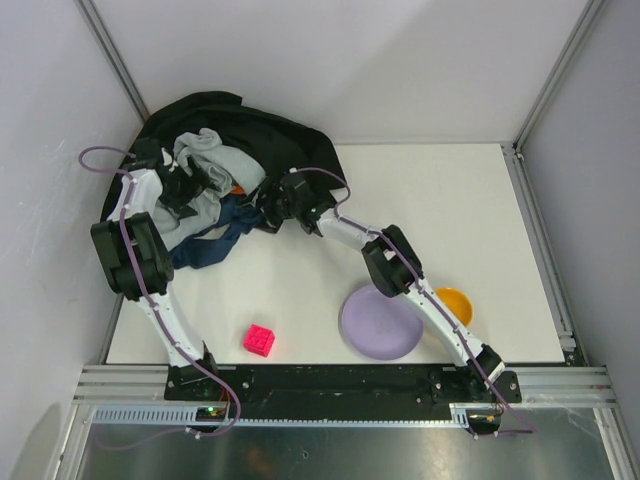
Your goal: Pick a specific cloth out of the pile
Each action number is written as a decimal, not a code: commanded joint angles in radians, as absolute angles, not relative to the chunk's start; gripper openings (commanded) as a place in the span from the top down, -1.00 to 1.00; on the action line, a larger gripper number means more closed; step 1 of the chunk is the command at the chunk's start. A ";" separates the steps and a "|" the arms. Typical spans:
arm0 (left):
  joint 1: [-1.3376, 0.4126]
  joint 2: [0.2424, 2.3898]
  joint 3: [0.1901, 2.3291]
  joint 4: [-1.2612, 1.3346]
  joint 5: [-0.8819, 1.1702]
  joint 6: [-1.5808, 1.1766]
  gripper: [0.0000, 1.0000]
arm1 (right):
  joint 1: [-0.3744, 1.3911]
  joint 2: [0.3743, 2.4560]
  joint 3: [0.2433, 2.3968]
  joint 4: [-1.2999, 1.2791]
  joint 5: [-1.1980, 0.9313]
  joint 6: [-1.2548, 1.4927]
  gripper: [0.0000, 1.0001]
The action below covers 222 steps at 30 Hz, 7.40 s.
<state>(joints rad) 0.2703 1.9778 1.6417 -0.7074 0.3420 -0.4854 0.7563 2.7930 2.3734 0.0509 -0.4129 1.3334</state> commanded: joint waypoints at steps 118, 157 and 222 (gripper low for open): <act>-0.227 1.654 1.499 -0.643 0.201 -0.308 -0.66 | 0.674 2.396 1.547 0.603 -0.443 1.419 1.00; 0.069 2.122 1.687 -0.622 0.158 -0.359 -0.45 | 0.367 1.725 1.432 0.221 -0.599 1.031 1.00; 0.065 2.051 1.651 -0.622 0.168 -0.364 -0.72 | -0.654 1.680 2.307 -0.041 -0.925 1.286 1.00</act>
